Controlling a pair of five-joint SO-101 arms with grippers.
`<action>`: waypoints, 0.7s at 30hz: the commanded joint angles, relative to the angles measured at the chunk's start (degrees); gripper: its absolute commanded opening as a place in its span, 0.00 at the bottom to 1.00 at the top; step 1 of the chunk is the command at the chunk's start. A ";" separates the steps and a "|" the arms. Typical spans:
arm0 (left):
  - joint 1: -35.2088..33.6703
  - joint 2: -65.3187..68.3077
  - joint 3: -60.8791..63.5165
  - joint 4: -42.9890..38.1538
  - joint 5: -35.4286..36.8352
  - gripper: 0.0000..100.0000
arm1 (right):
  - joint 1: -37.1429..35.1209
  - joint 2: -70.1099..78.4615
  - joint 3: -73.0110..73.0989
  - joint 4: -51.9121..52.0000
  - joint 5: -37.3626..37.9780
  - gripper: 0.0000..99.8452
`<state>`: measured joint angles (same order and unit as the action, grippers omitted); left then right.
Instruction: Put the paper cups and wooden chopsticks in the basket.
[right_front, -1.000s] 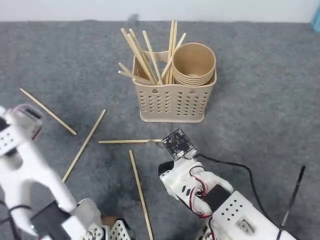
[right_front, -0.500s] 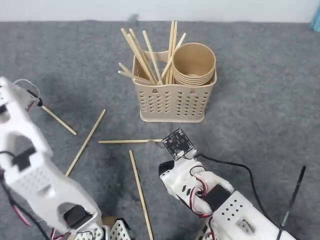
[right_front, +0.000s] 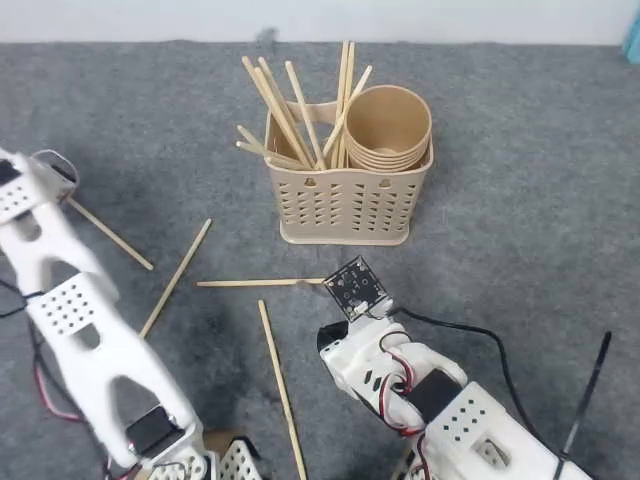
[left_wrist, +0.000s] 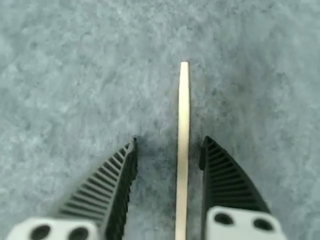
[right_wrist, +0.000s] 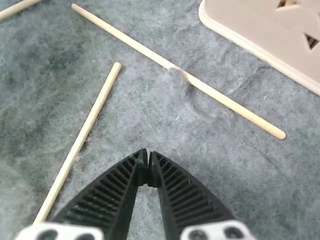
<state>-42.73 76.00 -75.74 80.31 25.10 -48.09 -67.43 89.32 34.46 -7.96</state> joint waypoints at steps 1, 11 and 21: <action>1.14 4.13 -9.01 2.02 0.53 0.19 | 0.57 0.75 -0.35 -1.27 0.70 0.01; 3.69 9.41 -20.53 13.98 0.18 0.01 | 0.57 0.75 -0.35 -1.19 0.70 0.01; 2.46 1.76 -20.35 20.48 0.18 0.01 | 0.66 0.75 -0.35 -1.10 0.70 0.01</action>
<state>-39.56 84.00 -95.25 98.07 25.01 -48.09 -67.43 89.32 34.46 -7.96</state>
